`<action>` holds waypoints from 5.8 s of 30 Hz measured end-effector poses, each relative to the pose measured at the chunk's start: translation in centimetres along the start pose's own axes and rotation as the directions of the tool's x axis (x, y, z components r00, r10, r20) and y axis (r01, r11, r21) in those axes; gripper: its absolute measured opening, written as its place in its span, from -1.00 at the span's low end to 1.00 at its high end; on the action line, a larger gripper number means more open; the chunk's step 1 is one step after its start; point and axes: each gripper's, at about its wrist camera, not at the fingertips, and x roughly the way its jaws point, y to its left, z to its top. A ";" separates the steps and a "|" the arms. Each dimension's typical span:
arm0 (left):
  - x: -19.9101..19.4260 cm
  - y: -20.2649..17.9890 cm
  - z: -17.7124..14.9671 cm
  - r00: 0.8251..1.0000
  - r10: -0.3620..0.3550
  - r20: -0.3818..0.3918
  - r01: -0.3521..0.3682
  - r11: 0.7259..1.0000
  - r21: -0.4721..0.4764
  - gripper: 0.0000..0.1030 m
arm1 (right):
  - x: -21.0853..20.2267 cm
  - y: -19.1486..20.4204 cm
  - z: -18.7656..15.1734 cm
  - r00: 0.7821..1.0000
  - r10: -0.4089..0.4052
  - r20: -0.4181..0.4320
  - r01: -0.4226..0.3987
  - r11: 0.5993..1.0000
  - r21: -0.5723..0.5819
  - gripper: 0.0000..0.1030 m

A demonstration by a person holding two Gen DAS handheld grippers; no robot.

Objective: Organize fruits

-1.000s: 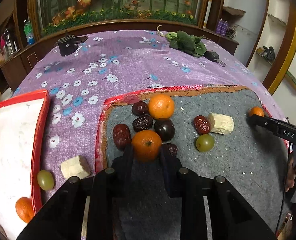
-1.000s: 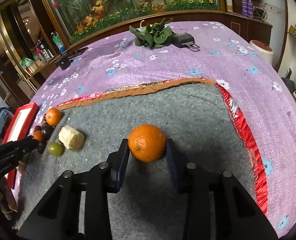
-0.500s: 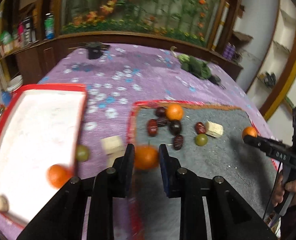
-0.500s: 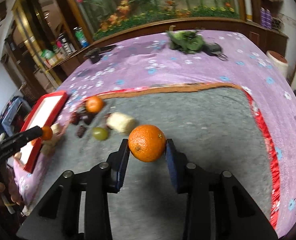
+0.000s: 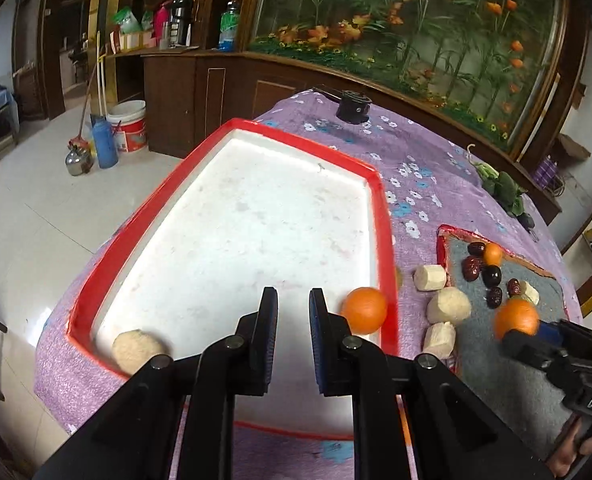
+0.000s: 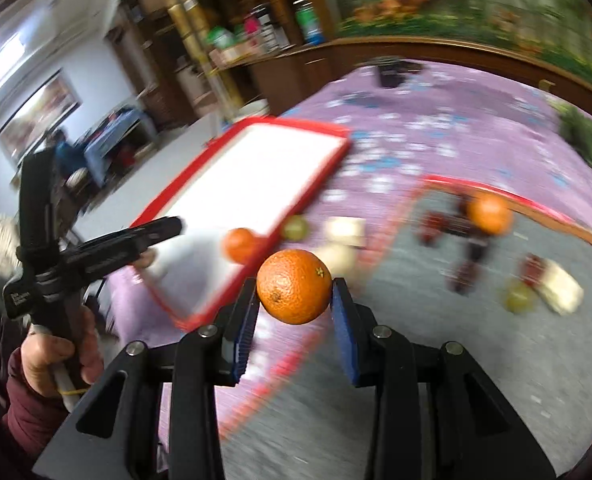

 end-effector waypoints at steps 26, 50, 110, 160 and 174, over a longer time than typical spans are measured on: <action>-0.6 -9.3 -9.2 0.943 -0.254 -0.213 0.320 0.867 0.381 -0.29 | -1.6 -2.6 -2.3 1.000 -0.024 0.011 0.023 0.998 0.066 -0.25; -1.8 3.3 -0.6 0.998 -0.057 0.001 0.056 0.998 0.036 -0.42 | 6.4 7.3 3.5 0.993 0.093 -0.076 -0.104 0.984 -0.142 -0.25; -3.1 -3.4 -1.8 0.985 -0.170 0.015 0.167 0.978 0.122 0.52 | 0.4 -5.4 1.1 0.992 -0.118 0.041 0.115 0.990 0.077 -0.40; 0.0 5.0 1.5 0.998 0.065 0.008 -0.064 0.996 -0.069 0.35 | 7.6 4.8 4.7 0.996 0.087 -0.038 -0.089 0.993 -0.077 -0.20; -0.6 4.5 0.7 0.999 0.034 0.040 -0.033 0.999 -0.027 0.35 | 9.2 -1.6 3.5 0.993 -0.065 -0.098 0.048 0.986 -0.162 -0.20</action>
